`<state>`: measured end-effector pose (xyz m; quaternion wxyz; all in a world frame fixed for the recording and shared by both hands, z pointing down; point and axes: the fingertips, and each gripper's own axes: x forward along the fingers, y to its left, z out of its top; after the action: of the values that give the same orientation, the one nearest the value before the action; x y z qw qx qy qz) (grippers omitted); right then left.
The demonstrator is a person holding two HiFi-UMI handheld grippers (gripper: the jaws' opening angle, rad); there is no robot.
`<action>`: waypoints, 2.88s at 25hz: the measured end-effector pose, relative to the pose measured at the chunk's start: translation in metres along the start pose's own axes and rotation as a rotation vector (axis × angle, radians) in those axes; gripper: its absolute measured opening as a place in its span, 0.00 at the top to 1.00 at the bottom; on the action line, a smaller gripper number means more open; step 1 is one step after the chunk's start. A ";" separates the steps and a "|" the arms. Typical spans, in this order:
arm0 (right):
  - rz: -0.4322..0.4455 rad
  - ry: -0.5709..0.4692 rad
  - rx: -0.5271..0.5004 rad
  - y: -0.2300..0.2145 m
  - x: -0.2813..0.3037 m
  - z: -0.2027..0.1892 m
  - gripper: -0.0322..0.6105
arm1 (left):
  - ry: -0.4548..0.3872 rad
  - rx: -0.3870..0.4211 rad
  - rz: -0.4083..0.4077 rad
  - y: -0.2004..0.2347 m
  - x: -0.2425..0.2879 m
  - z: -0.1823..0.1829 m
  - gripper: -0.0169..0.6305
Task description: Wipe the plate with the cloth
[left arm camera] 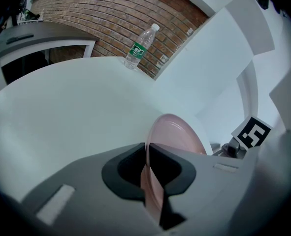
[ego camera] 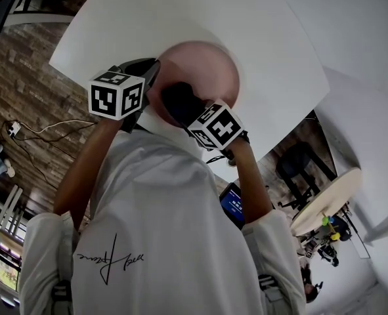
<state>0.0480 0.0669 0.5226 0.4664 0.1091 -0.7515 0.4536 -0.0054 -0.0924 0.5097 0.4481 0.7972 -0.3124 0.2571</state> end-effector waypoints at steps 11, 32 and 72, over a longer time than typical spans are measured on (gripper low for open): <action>-0.040 0.021 -0.024 -0.012 -0.008 -0.004 0.81 | 0.002 0.005 0.000 0.001 0.001 0.000 0.92; -0.365 -0.125 -0.040 -0.066 -0.046 0.012 0.80 | -0.008 0.004 0.007 -0.002 -0.001 0.001 0.92; -0.502 -0.565 0.139 -0.046 -0.122 0.036 0.81 | -0.219 0.069 0.000 -0.039 -0.066 0.009 0.93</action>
<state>0.1195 -0.0187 0.4458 0.3289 0.4416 -0.7679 0.3272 -0.0201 -0.0667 0.4381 0.3836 0.8354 -0.3505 0.1790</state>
